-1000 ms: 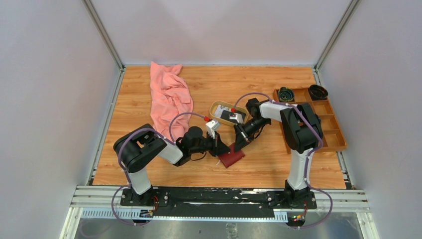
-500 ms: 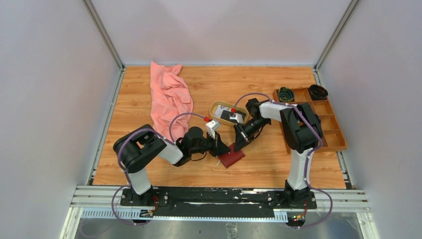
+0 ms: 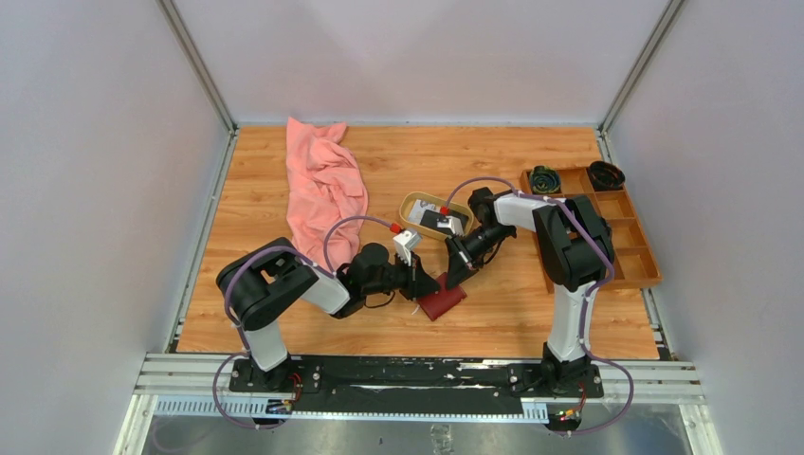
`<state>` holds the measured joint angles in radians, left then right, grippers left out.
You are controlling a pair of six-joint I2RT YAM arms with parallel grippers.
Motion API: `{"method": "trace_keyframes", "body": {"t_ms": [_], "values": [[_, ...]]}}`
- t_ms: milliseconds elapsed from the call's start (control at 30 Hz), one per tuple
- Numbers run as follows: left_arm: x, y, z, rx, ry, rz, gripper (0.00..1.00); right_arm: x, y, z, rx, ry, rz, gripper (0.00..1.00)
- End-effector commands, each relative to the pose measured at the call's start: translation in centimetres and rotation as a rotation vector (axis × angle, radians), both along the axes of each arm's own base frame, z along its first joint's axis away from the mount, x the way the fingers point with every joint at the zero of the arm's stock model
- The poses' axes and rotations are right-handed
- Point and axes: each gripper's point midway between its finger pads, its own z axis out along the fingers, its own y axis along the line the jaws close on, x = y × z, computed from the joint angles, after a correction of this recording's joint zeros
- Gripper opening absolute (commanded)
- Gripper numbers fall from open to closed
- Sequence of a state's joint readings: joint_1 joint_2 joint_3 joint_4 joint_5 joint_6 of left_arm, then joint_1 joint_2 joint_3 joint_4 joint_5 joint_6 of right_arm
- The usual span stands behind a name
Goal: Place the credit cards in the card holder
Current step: Close the card holder at the center of the board.
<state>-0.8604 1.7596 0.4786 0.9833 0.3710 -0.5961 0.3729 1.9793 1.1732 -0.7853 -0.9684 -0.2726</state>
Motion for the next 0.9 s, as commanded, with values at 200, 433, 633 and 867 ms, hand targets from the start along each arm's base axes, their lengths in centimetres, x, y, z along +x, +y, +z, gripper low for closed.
{"method": "trace_keyframes", "body": {"t_ms": [200, 433, 633, 867], "values": [[-1.3, -0.1, -1.6, 0.028, 0.05, -0.018, 0.0, -0.1, -1.0, -3.6, -0.103, -0.063, 0.064, 0.0], [-1.7, 0.0, -2.1, 0.034, 0.063, -0.01, 0.0, -0.1, -1.1, -3.7, -0.108, -0.063, 0.064, 0.0], [-2.3, 0.4, -2.5, 0.039, 0.077, -0.002, 0.0, -0.1, -1.2, -3.8, -0.116, -0.062, 0.065, 0.0], [-2.6, 1.1, -2.6, 0.043, 0.084, 0.012, 0.0, -0.1, -1.3, -3.9, -0.12, -0.062, 0.064, 0.0]]}}
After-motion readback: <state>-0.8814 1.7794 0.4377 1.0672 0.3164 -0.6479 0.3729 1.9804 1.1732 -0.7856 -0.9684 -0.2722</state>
